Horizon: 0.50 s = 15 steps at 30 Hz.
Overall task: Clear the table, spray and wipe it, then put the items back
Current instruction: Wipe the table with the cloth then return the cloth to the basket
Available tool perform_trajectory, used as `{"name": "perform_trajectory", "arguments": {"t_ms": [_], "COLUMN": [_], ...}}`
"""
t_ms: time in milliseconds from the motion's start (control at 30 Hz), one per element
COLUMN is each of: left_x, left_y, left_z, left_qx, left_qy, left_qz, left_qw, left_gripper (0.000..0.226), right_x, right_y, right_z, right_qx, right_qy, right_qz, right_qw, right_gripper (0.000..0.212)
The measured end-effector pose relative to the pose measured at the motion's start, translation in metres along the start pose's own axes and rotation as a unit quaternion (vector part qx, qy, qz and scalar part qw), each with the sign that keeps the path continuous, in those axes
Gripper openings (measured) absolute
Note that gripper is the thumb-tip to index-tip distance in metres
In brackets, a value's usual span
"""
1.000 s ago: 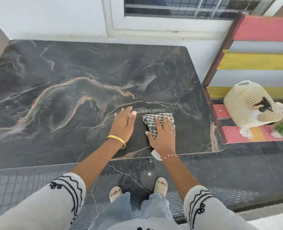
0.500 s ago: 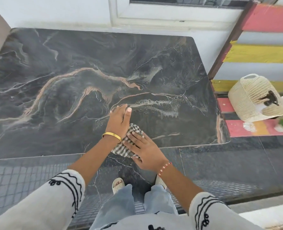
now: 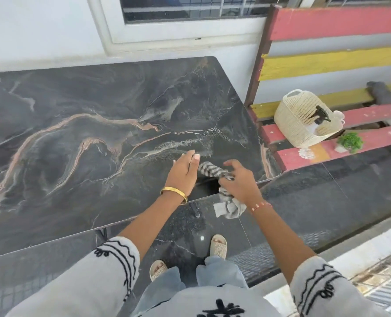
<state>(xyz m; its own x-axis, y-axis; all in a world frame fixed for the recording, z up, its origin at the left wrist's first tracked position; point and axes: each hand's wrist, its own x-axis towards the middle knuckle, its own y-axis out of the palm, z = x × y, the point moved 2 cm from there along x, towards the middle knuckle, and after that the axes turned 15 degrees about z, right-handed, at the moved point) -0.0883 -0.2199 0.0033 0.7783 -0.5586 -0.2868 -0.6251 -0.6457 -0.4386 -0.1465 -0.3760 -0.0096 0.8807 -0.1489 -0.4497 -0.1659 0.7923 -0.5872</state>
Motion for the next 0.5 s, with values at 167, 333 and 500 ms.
{"name": "perform_trajectory", "arguments": {"t_ms": [167, 333, 500], "left_x": [0.011, 0.026, 0.056], "left_y": [0.018, 0.026, 0.038], "left_z": [-0.029, -0.054, -0.077], "left_qx": [-0.084, -0.129, -0.283], "left_qy": [0.0, -0.008, -0.029], "left_qz": [0.044, 0.041, 0.001], "left_qw": [0.996, 0.991, 0.959], "left_gripper": [0.05, 0.046, 0.027], "right_x": [-0.009, -0.02, 0.0], "right_y": [-0.037, -0.055, -0.094], "right_z": [0.012, 0.019, -0.002], "right_qx": [0.472, 0.513, 0.497], "right_qy": [0.035, -0.021, 0.026], "right_qz": [0.134, 0.207, 0.139], "right_qw": [0.871, 0.833, 0.856], "right_gripper": [0.044, 0.06, 0.054]}}
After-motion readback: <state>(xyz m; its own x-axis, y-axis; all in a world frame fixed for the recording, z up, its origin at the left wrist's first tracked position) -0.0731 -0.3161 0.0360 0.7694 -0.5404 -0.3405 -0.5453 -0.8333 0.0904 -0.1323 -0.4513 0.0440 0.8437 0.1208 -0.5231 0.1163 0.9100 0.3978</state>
